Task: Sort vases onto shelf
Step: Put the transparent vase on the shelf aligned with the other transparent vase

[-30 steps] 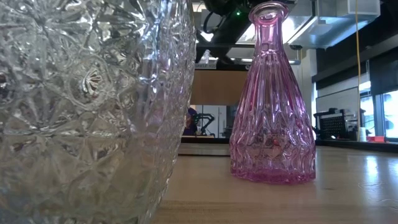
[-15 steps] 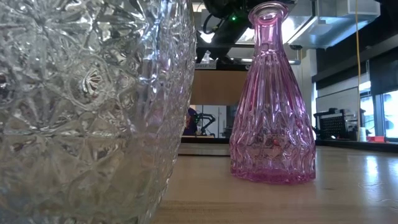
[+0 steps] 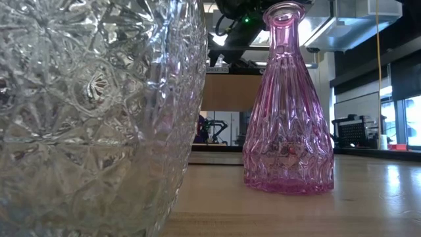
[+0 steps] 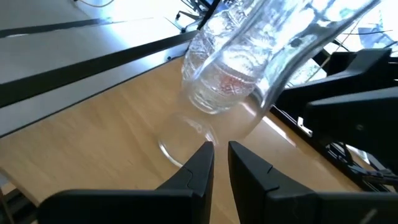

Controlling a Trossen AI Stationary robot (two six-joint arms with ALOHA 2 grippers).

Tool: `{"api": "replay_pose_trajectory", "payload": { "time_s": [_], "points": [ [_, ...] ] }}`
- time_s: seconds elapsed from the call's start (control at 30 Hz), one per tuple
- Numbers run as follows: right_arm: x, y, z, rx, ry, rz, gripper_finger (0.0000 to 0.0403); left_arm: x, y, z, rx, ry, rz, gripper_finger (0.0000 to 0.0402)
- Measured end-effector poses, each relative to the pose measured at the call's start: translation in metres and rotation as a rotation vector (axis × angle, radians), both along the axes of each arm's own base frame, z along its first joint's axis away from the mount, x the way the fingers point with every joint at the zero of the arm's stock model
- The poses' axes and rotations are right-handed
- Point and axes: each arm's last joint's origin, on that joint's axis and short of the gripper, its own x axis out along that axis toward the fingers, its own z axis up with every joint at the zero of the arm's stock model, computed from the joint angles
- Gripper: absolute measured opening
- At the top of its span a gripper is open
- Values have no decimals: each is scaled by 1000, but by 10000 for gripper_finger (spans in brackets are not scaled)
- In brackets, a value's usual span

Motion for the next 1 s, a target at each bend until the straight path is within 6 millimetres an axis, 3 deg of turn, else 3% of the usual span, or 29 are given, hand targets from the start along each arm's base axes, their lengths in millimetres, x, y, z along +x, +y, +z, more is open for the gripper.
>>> {"api": "replay_pose_trajectory", "payload": {
  "time_s": [0.27, 0.5, 1.0],
  "points": [
    [-2, -8, 0, -3, -2, -21, 144, 4, -6, 0, -28, -11, -23, 41],
    [-1, -1, 6, -18, -35, -13, 144, 5, -7, 0, -56, -21, -29, 41],
    [-16, 41, 91, -241, 5, -2, 144, 4, -4, 1, -34, -13, 27, 41]
  ]
}}
